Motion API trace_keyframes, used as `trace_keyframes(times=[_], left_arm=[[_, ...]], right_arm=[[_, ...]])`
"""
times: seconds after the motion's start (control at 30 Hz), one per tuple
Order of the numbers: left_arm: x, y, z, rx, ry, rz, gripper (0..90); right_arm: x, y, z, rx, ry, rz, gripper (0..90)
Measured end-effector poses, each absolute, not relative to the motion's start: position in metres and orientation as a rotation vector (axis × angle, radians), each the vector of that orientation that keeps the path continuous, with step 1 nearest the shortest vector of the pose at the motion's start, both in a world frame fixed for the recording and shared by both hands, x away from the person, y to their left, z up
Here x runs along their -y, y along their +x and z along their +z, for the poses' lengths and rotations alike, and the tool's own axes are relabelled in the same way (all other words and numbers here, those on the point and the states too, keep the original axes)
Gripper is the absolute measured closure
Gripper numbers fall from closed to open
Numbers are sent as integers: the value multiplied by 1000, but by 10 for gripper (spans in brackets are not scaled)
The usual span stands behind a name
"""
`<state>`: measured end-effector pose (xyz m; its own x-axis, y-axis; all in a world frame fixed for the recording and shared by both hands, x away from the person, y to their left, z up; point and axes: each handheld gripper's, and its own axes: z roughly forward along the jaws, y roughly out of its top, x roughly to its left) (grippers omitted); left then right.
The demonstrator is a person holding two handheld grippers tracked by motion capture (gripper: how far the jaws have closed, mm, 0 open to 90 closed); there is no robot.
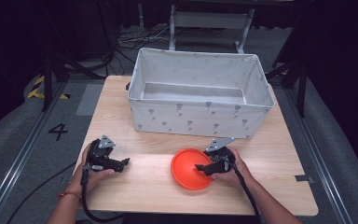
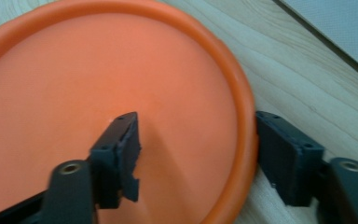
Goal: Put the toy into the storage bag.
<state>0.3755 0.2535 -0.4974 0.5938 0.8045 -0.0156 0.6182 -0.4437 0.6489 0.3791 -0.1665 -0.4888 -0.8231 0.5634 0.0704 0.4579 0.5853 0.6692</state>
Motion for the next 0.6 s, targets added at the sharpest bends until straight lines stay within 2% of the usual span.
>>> trace_keyframes(times=[0.1,0.2,0.4,0.6], left_arm=[[-254,376,-497,-1122,2208,393,4],[-254,376,-497,-1120,2208,397,4],[-254,376,-497,-1118,2208,399,3],[-254,376,-497,-1118,2206,400,3]], right_arm=[[171,383,-488,-2630,937,1084,579],[174,387,-488,-2621,990,1109,670],[180,392,-483,-2614,1000,1181,776],[185,388,-467,-2600,948,1239,827]])
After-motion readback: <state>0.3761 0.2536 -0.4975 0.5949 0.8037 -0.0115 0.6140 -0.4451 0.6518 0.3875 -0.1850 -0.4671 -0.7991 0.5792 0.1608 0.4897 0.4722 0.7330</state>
